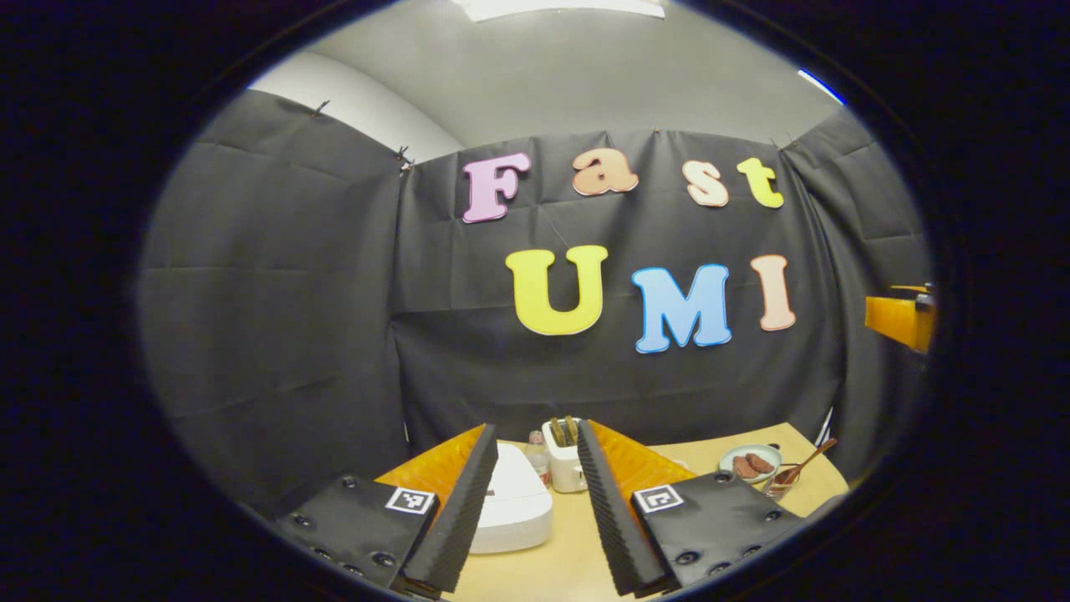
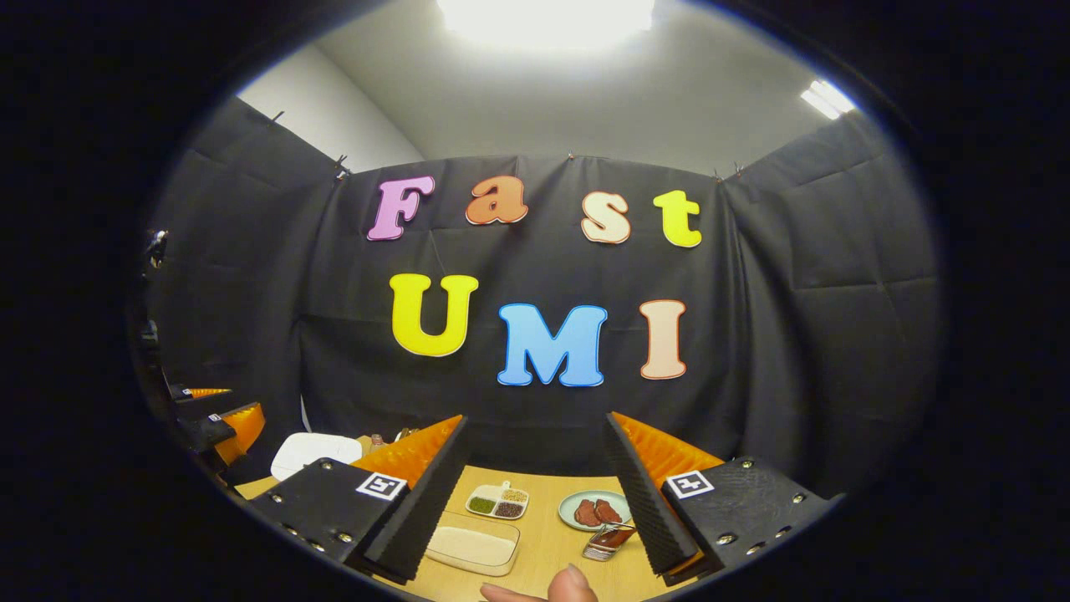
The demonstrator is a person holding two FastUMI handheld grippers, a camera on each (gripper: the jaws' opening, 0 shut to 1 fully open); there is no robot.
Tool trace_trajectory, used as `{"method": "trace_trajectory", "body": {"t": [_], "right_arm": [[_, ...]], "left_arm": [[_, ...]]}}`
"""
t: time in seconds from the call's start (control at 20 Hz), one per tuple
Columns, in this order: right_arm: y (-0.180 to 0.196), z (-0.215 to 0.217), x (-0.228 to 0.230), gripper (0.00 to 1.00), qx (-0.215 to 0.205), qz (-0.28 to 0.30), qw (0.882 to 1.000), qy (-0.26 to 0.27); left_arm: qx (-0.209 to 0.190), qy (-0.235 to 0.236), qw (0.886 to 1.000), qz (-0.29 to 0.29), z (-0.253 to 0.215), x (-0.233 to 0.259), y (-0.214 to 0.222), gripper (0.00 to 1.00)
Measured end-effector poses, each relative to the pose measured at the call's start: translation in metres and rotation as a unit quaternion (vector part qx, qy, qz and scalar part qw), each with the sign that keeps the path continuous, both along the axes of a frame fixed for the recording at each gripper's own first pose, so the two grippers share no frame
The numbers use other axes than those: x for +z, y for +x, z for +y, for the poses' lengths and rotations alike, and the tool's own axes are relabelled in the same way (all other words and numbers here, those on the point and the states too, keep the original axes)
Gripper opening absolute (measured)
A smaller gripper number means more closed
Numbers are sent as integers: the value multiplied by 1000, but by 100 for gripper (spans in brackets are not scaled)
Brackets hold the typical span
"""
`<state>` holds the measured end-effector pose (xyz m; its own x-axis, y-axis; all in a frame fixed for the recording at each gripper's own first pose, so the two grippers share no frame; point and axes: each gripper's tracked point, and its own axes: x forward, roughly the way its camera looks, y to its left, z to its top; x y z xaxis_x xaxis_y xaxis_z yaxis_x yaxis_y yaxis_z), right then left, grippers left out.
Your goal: Close the left gripper, press the button to open the rice cooker; take a wooden spoon from the chopstick holder with the right hand, scoop a spoonful of rice and pour it into the rice cooker, then put the wooden spoon back into the chopstick holder.
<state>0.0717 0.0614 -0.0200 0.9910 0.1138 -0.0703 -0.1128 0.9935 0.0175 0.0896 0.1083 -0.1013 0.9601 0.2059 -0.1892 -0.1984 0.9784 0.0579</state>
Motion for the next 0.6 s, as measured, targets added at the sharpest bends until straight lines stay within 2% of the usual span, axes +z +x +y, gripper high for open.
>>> {"method": "trace_trajectory", "body": {"t": [0.1,0.15,0.3,0.35,0.55,0.6], "right_arm": [[3,13,-4,97,-9,13,1000,-8],[4,19,-3,97,-12,17,1000,-11],[8,36,2,97,-15,20,999,-28],[9,40,2,97,-15,20,999,-37],[13,59,0,97,-4,26,998,-59],[14,61,0,97,-3,26,998,-62]], "left_arm": [[9,2,1000,12,25,-19,11,64],[14,6,1000,19,37,-29,18,53],[19,6,999,30,59,-50,32,43],[14,0,999,31,60,-55,33,43],[17,-2,998,55,73,-84,46,27],[15,-5,998,54,73,-85,49,27]]}}
